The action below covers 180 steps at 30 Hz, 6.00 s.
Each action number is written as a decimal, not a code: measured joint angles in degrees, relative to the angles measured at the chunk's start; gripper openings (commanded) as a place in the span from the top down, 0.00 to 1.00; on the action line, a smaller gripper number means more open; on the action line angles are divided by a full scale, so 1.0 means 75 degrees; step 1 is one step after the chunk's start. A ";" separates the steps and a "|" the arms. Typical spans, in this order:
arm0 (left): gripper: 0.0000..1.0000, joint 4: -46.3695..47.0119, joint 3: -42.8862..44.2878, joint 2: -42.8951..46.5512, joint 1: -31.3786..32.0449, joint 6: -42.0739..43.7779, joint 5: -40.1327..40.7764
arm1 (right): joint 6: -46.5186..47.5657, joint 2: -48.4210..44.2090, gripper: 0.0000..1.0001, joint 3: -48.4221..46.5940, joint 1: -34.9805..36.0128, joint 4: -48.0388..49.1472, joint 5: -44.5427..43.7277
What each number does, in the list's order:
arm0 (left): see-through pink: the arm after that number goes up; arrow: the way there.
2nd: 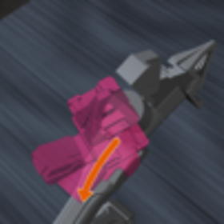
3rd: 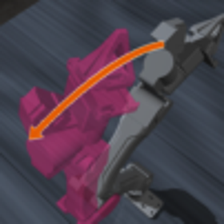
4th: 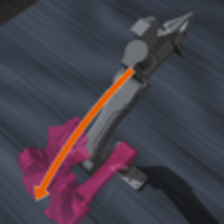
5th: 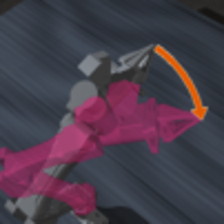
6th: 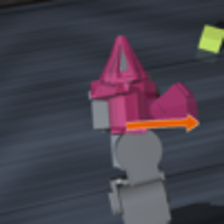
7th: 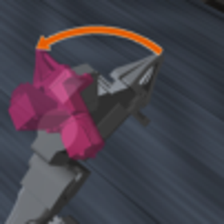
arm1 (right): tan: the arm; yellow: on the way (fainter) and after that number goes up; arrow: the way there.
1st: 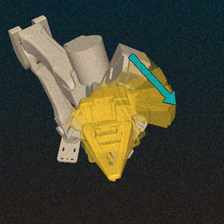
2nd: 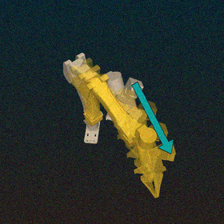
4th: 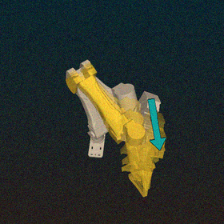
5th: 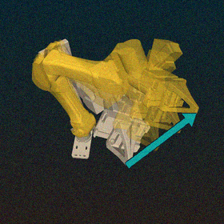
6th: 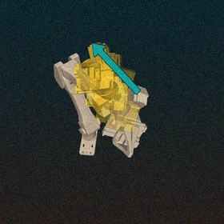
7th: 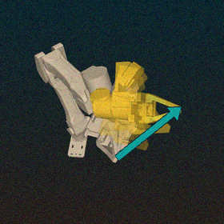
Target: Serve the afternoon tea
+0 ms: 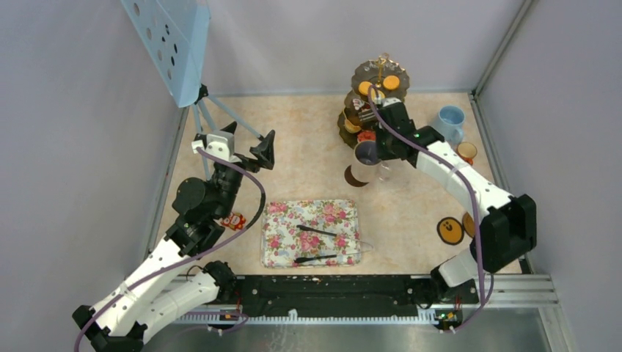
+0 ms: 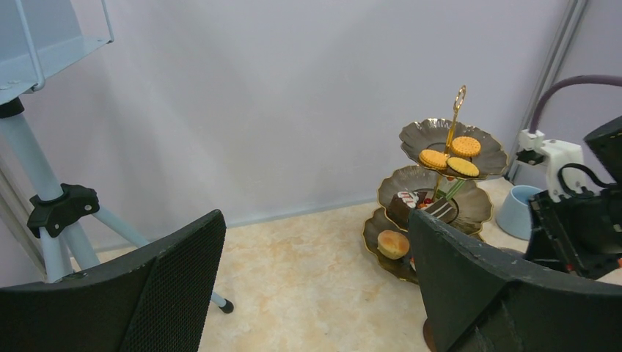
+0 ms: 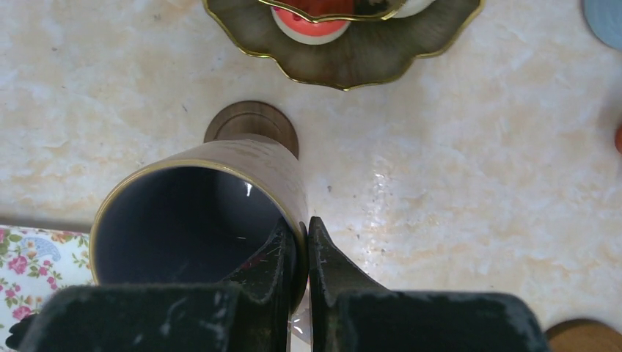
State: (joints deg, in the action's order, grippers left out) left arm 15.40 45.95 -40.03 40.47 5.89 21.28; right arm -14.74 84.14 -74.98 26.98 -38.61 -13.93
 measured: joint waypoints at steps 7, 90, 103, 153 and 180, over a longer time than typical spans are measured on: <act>0.01 0.0000 -0.0003 0.0000 0.0000 -0.0003 0.0000 | -0.0187 0.1209 1.00 -0.0577 0.0385 -0.0023 -0.0125; 0.01 0.0000 -0.0044 -0.0152 0.0000 -0.0172 -0.0122 | -0.0437 0.1078 0.52 0.0224 0.0227 0.1119 -0.0224; 0.01 0.0000 -0.0044 -0.0125 0.0003 -0.0189 -0.0122 | -0.0656 -0.3261 0.34 0.1999 -0.2250 0.1457 -0.0935; 0.01 0.0006 -0.0085 -0.0096 0.0114 -0.0163 -0.0117 | -0.4957 -0.1920 0.13 0.5289 -0.4380 0.2366 0.1784; 0.01 0.0009 -0.0087 -0.0099 0.0125 -0.0166 -0.0122 | -0.3413 0.0195 0.26 0.4141 -0.4721 0.3474 0.2361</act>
State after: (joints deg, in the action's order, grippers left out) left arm 15.46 45.30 -40.77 41.41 4.64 20.36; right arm -40.34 85.60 -43.92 -8.43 -12.56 3.77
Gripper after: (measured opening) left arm 0.987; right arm 0.739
